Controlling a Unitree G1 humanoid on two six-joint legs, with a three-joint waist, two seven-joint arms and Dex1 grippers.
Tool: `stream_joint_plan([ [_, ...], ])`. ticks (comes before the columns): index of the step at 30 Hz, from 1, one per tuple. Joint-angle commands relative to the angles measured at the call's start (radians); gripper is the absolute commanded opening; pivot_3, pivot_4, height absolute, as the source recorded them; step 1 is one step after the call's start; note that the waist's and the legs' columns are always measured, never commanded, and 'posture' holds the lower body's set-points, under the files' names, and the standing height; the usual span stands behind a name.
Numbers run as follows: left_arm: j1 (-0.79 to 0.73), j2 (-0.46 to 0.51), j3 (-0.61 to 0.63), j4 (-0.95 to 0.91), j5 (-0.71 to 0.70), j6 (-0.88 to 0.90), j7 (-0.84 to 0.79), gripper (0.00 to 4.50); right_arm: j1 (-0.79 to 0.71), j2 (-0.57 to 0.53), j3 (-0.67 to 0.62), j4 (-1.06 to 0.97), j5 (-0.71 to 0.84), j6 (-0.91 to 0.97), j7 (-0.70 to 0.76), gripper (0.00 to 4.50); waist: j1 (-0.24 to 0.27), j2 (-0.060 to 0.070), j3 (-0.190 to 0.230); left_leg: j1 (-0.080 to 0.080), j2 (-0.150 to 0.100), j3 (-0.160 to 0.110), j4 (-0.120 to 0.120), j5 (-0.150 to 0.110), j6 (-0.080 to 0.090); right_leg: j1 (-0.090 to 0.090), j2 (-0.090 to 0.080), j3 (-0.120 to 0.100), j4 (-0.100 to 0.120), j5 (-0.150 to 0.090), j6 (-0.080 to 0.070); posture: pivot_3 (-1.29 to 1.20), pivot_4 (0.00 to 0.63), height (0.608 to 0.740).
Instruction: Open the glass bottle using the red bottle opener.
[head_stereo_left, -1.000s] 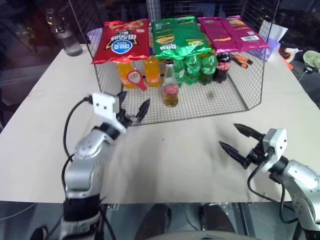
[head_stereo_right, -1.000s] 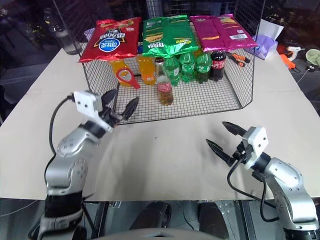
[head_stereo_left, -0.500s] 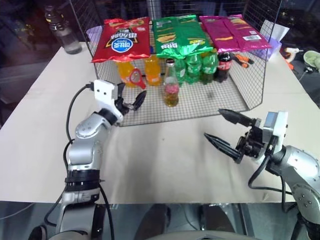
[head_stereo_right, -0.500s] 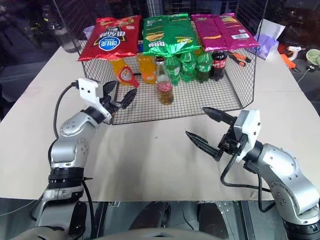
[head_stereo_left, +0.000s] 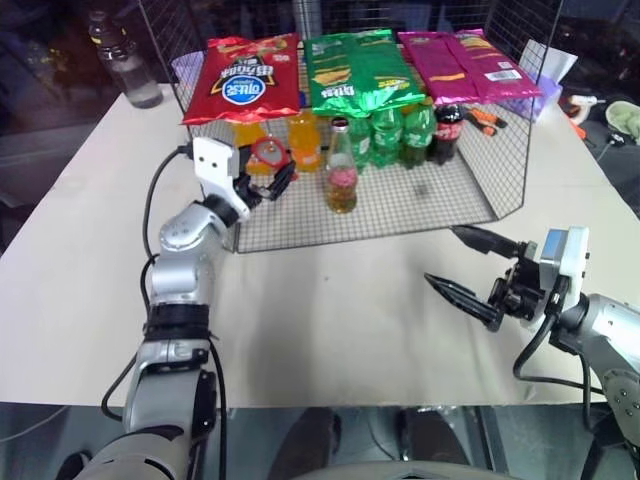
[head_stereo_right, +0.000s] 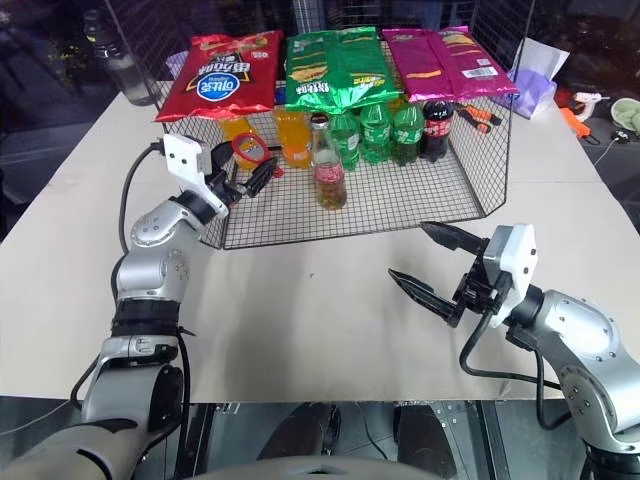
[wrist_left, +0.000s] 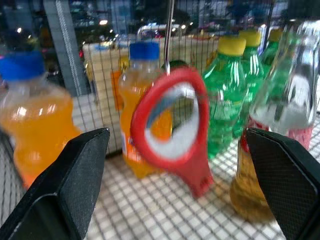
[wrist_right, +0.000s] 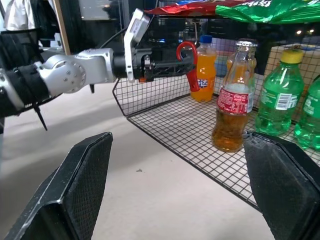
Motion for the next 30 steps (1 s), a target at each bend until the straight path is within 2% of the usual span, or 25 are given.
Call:
stream_joint_plan([
  [1,-0.034,0.007,0.012,0.016,-0.018,-0.048,-0.051,3.63,-0.001,0.008,0.0,-0.006,-0.015,-0.029,0.004,4.22,-0.001,0.0,0.0,0.0,0.0,0.0,0.0,0.0,0.0,0.0,0.0,0.0,0.0,0.0,0.0,0.0,0.15,0.74],
  [6,-0.034,0.004,0.016,0.025,-0.017,-0.066,-0.069,1.31,0.018,0.022,0.003,-0.008,-0.039,-0.044,-0.003,4.22,0.0,0.0,0.0,0.0,0.0,0.0,0.0,0.0,0.0,0.0,0.0,0.0,0.0,0.0,0.0,0.0,0.15,0.74],
  [7,-0.035,0.004,0.018,0.027,-0.016,-0.067,-0.067,1.02,0.024,0.025,0.005,-0.008,-0.045,-0.048,-0.006,4.22,0.0,0.0,0.0,0.0,0.0,0.0,0.0,0.0,0.0,0.0,0.0,0.0,0.0,0.0,0.0,0.0,0.15,0.74],
  [9,-0.035,0.004,0.018,0.028,-0.016,-0.066,-0.066,0.14,0.031,0.032,0.008,-0.006,-0.055,-0.054,-0.008,4.22,0.0,0.0,0.0,0.0,0.0,0.0,0.001,0.0,0.0,0.0,0.0,0.0,0.0,0.0,0.0,0.0,0.15,0.74],
  [10,-0.033,0.004,0.018,0.024,-0.017,-0.064,-0.066,0.02,0.035,0.035,0.009,-0.006,-0.059,-0.057,-0.009,4.22,0.0,0.0,0.0,0.0,0.0,0.0,0.001,0.0,0.0,0.0,0.0,0.0,0.0,0.0,0.0,0.0,0.15,0.74],
  [30,0.137,0.003,0.038,-0.334,-0.214,0.192,-0.131,0.02,0.041,0.069,0.035,0.011,-0.108,-0.073,-0.021,4.22,0.0,0.0,0.0,0.0,0.0,-0.001,0.002,0.0,0.0,0.0,0.0,0.0,0.001,0.0,0.0,0.0,0.15,0.74],
])
